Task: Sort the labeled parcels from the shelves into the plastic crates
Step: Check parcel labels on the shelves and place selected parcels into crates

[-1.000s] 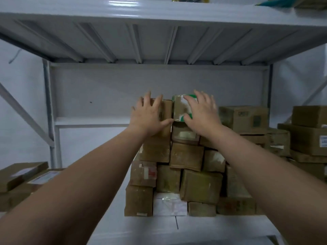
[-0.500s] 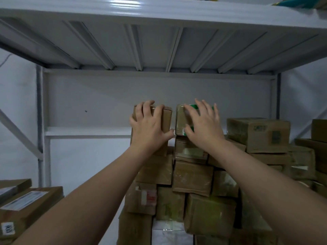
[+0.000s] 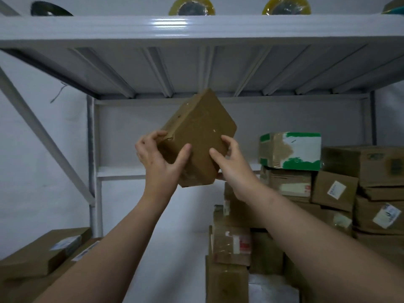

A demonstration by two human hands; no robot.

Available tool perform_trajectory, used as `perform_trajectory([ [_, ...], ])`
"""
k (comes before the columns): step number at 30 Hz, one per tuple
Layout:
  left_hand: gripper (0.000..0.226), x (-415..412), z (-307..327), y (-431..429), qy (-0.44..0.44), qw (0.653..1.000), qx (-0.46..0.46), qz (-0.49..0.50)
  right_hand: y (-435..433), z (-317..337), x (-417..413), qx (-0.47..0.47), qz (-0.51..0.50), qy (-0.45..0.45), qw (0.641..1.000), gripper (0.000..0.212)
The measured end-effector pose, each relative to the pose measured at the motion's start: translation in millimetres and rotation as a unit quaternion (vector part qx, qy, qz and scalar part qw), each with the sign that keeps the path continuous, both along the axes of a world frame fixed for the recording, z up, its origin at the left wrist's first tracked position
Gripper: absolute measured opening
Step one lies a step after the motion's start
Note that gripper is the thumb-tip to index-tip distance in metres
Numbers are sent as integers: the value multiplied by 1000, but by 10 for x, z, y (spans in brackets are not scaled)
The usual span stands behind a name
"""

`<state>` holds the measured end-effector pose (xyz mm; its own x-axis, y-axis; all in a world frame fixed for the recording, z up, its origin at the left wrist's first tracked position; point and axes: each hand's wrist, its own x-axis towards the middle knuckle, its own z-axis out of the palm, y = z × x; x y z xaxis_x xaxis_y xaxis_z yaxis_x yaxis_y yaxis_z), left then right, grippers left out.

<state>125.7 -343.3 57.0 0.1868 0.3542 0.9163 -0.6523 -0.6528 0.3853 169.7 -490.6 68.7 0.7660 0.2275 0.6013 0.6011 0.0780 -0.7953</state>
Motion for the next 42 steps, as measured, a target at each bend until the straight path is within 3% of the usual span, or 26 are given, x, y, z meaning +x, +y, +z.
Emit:
perform_trajectory([
  [2,5,-98,-13,214,12,992,-86,-88,207,-77,-73,40,10,10,999,49],
  [6,10,-271,-76,728,70,947,-210,-232,503,-237,-194,85,16,-8,996,38],
  [8,24,-318,-147,917,143,909,-196,-339,616,-252,-296,81,4,3,997,35],
  [10,25,-354,-243,1007,190,894,-141,-380,741,-246,-404,13,-30,19,999,54],
  [12,31,-337,-322,1062,195,890,-124,-392,881,-275,-530,-42,-24,26,998,69],
  [15,33,-298,-403,1146,188,890,-129,-394,1006,-382,-605,2,-29,10,1000,53],
  [19,27,-349,-447,1225,199,918,-81,-332,1018,-486,-587,89,-53,1,995,40],
  [23,73,-421,-392,1245,276,901,-85,-324,1030,-553,-600,123,-35,-17,992,36],
  [24,74,-418,-402,1254,272,902,-97,-320,1032,-557,-600,102,-54,-34,993,34],
  [27,49,-377,-480,1279,202,920,-124,-312,1046,-516,-626,31,-100,-62,993,31],
  [28,44,-356,-502,1291,185,924,-129,-308,1050,-497,-655,20,-91,-44,995,33],
  [30,39,-346,-520,1311,159,929,-134,-306,1042,-491,-676,-11,-67,-6,998,65],
  [33,48,-366,-543,1298,137,938,-119,-296,1059,-541,-692,-51,-68,-10,996,90],
  [34,51,-382,-547,1284,130,942,-111,-288,1065,-564,-689,-43,-73,-16,996,87],
  [38,44,-414,-563,1253,109,949,-92,-282,1056,-640,-629,-17,-105,-53,993,42],
  [42,38,-414,-611,1281,104,951,-83,-279,1056,-717,-629,-10,-107,-77,991,40],
])
